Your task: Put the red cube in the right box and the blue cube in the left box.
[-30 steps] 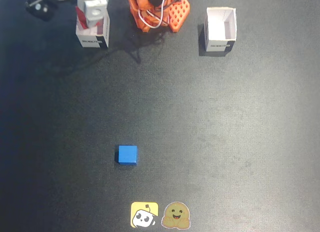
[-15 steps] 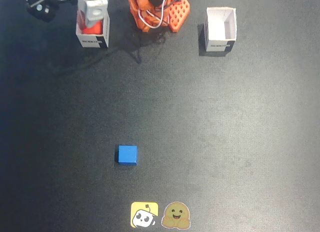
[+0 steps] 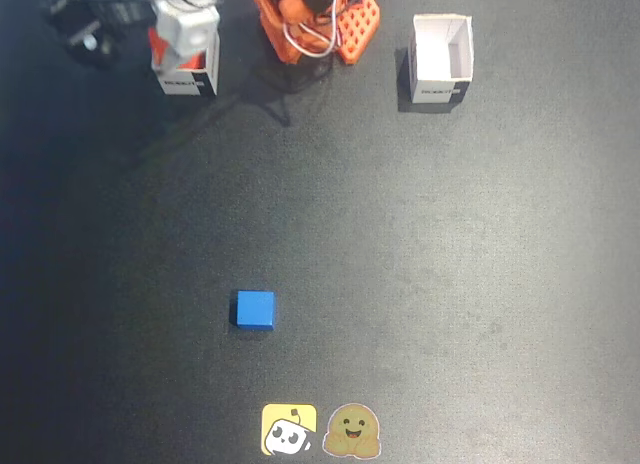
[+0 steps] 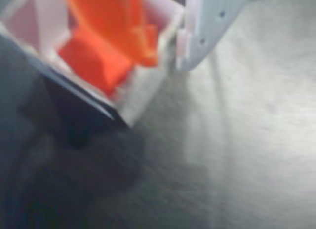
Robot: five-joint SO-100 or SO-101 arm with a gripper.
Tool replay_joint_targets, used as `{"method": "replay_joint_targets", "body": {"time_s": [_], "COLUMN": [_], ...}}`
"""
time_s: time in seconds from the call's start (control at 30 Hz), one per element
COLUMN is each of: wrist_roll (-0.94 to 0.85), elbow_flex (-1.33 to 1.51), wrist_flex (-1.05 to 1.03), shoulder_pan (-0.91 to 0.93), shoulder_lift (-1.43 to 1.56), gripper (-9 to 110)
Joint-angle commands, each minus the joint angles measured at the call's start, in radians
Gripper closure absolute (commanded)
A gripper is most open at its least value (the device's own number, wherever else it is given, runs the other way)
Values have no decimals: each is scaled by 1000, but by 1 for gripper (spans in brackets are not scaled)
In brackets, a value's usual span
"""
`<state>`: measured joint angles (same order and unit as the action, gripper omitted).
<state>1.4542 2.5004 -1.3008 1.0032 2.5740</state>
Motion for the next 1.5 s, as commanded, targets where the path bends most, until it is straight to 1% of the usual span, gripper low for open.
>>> {"method": "replay_joint_targets", "body": {"time_s": [0.0, 0.17, 0.33, 0.6, 0.77, 0.97, 1.27, 1.47], "wrist_roll": [-23, -17, 35, 26, -38, -63, -77, -91], "elbow_flex": [-83, -118, -120, -80, -78, -83, -114, -256], "wrist_flex": [15, -11, -18, 26, 32, 64, 212, 225], "shoulder_pan": [-95, -290, -483, -686, -762, -838, -861, -848], "shoulder_lift": [-31, -21, -5, 8, 8, -25, -218, -411], "gripper": [101, 101, 101, 101, 101, 101, 101, 101]}}
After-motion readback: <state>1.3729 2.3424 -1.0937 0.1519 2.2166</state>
